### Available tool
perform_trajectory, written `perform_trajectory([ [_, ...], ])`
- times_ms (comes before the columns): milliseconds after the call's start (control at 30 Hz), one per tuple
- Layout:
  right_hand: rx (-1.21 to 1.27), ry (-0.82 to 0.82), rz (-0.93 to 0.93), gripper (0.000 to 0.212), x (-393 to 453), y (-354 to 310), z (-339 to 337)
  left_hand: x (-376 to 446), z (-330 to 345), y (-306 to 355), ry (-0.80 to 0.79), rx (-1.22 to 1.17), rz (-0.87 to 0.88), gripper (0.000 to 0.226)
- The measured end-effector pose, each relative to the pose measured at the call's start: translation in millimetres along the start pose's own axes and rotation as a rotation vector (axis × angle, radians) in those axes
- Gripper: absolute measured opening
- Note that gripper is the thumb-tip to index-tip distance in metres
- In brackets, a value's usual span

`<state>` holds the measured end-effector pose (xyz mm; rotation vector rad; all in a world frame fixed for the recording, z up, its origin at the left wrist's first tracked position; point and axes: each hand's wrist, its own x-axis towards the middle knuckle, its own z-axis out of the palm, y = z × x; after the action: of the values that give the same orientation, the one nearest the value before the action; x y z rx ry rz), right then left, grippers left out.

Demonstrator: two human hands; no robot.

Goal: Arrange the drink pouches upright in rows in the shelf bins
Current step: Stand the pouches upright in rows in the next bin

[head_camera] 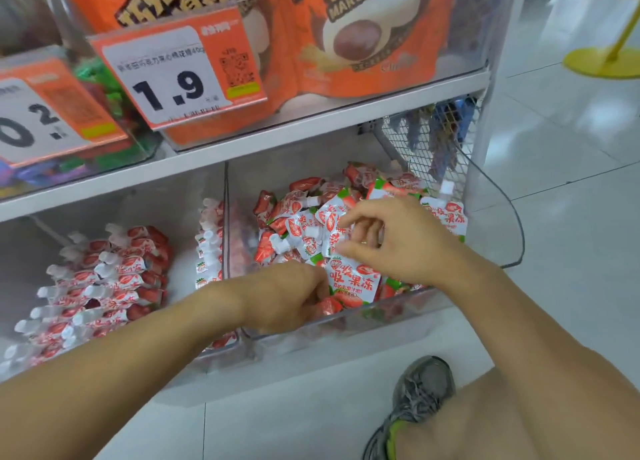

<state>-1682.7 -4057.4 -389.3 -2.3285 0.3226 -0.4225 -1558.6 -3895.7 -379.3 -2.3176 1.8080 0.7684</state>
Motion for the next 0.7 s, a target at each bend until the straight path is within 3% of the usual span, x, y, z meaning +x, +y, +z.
perform_trajectory([
  [133,-0.294,-0.226,0.032,0.039,-0.1,4.2,8.7,-8.1,-10.2,-4.1,0.040,0.025,0.077,0.023],
  [300,-0.043,-0.249,0.107,0.032,2.7,12.4,-4.7,-22.0,-44.7,-14.8,0.062,-0.150,0.128,0.022],
  [433,0.279,0.122,0.173,0.027,1.5,9.9,-35.1,-33.0,-67.3,-26.2,0.116,-0.329,0.141,0.020],
  [567,-0.053,0.562,0.297,0.051,13.2,15.4,-30.8,-25.8,-73.3,-41.0,0.254,-0.507,0.093,0.015],
  [700,-0.197,0.725,0.088,0.018,19.0,-9.1,3.2,-8.2,-65.2,-44.3,0.240,-0.547,0.067,0.012],
])
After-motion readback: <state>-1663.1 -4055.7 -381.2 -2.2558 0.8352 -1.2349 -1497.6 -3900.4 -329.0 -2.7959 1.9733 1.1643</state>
